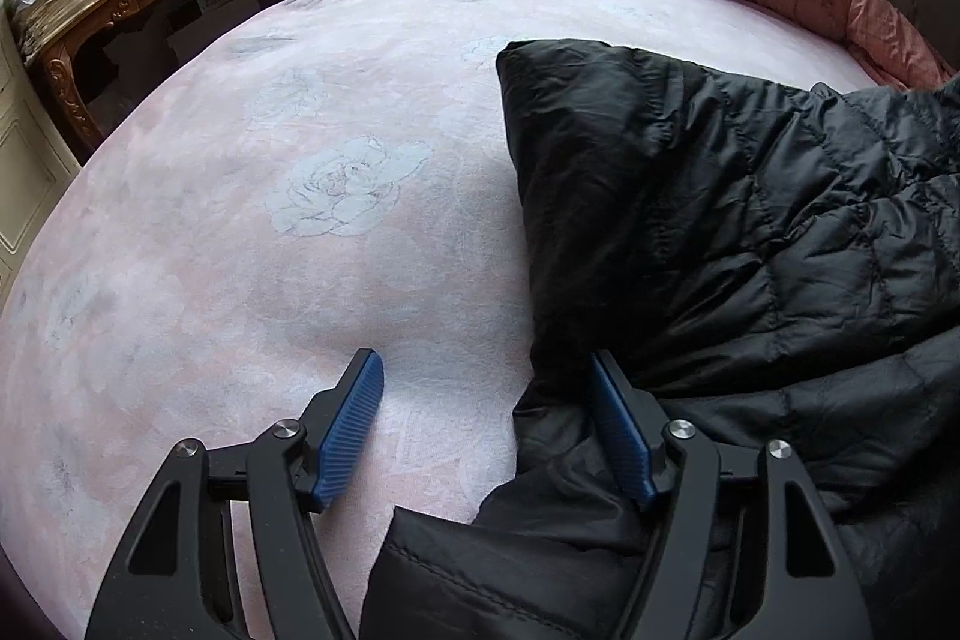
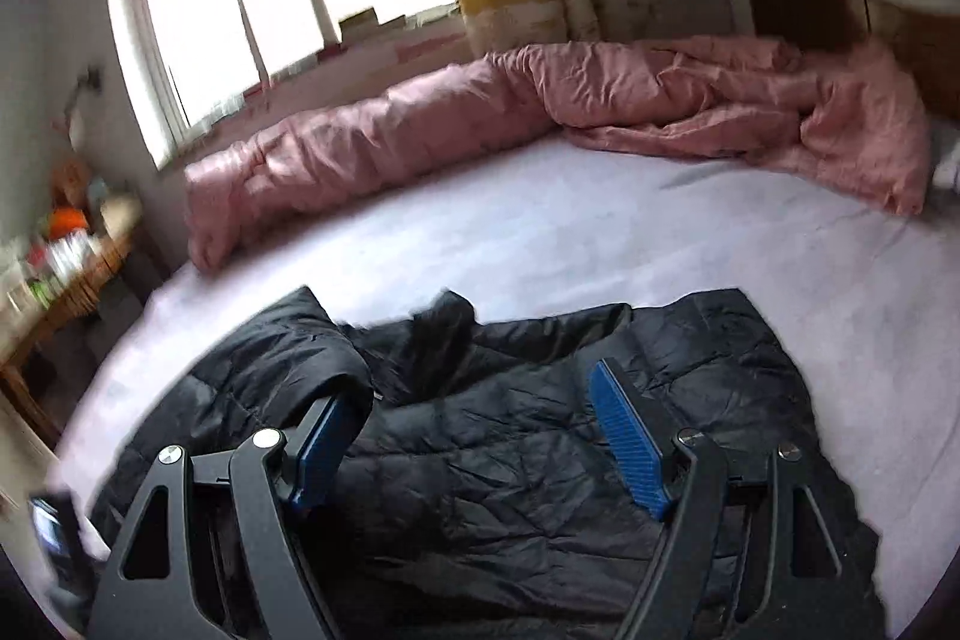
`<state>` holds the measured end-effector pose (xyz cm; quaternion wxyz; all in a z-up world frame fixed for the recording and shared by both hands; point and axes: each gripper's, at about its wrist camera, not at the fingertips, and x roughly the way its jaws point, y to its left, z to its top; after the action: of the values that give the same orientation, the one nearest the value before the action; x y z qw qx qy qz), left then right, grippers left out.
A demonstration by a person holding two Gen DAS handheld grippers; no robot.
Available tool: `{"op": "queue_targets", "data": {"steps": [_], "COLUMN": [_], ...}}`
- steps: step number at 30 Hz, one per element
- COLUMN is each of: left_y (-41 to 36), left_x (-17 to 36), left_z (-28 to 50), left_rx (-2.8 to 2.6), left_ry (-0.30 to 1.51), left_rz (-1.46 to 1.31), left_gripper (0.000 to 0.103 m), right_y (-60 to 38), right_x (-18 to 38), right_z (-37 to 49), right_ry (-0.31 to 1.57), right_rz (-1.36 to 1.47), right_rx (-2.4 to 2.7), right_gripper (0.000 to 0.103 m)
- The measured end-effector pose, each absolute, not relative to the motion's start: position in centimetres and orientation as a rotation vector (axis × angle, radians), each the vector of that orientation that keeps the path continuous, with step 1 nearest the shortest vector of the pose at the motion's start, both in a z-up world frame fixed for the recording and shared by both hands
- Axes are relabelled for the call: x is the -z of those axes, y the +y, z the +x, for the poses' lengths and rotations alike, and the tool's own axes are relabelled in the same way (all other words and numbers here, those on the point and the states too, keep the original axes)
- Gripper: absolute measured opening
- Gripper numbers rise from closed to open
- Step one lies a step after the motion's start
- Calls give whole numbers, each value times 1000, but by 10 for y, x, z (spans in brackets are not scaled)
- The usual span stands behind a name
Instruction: Fold large clothes
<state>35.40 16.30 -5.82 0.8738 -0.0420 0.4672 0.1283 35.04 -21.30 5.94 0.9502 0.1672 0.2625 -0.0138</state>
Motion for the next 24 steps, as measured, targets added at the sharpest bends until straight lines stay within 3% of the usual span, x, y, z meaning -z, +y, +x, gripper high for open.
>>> {"op": "queue_targets", "data": {"steps": [2, 4, 9, 13, 24], "left_y": [162, 161, 160, 143, 136], "left_x": [59, 58, 34, -7, -35], "left_z": [354, 353, 335, 310, 282], "left_rx": [-269, -267, -193, -128, -45], "left_ry": [973, 966, 924, 761, 594], "left_rz": [-85, -84, -156, -129, -150], "left_gripper": [66, 59, 38, 38, 38], "right_y": [-228, -236, -207, -177, -130], "right_x": [-56, -50, -33, -43, -71], "right_z": [355, 364, 380, 359, 320], "right_ry": [587, 679, 911, 856, 805], "right_rz": [441, 451, -15, -233, -218], "right_rx": [-60, -70, 6, 36, -250], "right_gripper": [78, 78, 79, 79, 79]}}
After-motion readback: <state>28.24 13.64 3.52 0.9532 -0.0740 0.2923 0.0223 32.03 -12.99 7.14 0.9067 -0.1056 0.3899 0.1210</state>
